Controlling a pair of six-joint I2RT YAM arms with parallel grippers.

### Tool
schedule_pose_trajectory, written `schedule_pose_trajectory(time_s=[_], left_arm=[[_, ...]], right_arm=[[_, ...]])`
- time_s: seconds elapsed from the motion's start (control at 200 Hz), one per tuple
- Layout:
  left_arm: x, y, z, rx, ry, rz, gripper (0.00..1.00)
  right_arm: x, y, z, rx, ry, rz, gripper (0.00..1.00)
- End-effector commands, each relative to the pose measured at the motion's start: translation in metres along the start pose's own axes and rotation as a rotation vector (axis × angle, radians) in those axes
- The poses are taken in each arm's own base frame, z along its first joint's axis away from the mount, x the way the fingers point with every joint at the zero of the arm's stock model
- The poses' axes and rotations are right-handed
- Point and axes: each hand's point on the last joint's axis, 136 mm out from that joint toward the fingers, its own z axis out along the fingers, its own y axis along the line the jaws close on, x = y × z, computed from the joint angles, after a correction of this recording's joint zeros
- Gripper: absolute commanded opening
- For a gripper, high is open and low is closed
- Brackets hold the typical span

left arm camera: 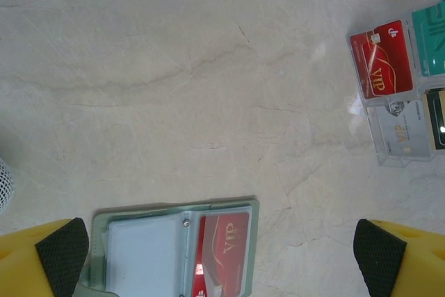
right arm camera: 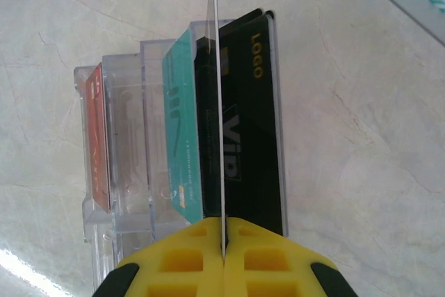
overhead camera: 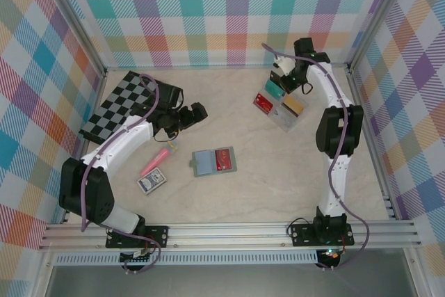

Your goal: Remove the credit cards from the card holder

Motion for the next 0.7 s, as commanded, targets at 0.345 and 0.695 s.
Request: schedule_pose_trajectory(time_s=[0.345,0.695], left_arm=[[0.007,0.011,0.012,-0.016,0.047,0.004,1.0],[0.007,0.013,0.014,-0.018,0.053,0.005,1.0]], right_arm=[[0.021,-0.004,0.015,-0.011,0.075,0.0,0.0],[0.017,-0.002,-0.005,-0.013,0.055,0.036,0.0]])
